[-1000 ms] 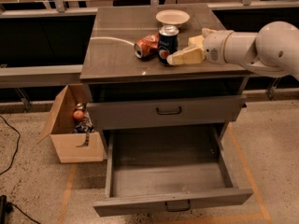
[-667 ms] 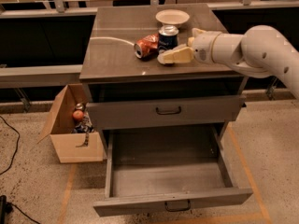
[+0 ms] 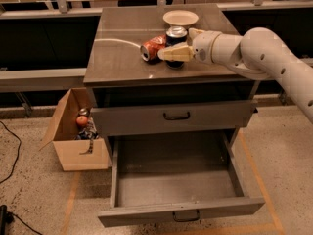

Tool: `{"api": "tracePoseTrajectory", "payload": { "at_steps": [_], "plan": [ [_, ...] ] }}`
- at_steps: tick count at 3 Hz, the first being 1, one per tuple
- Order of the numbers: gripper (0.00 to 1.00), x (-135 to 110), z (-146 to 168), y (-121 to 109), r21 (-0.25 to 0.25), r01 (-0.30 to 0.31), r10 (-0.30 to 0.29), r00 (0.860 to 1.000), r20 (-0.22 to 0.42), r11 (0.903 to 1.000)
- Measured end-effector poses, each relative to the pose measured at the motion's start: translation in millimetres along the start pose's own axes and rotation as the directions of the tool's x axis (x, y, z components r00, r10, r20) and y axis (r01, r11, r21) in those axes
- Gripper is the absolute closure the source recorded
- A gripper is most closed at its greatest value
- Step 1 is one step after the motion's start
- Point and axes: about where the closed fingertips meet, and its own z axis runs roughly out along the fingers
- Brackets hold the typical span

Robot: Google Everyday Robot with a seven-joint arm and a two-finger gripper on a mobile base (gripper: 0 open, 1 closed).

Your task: Place pepsi can into middle drawer

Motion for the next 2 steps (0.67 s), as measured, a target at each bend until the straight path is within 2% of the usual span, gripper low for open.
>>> {"api": "tracePoseTrajectory", "payload": {
  "at_steps": [1,2],
  "plan": [
    [0.41,-3.3,9.0,-2.0,-0.008,-0.013,0.013,1.0,0.023,0.9999],
    [0.72,-10.8,4.5,-1.0,-0.017,-0.037,0.038,0.998,0.052,0.9992]
  ]
}}
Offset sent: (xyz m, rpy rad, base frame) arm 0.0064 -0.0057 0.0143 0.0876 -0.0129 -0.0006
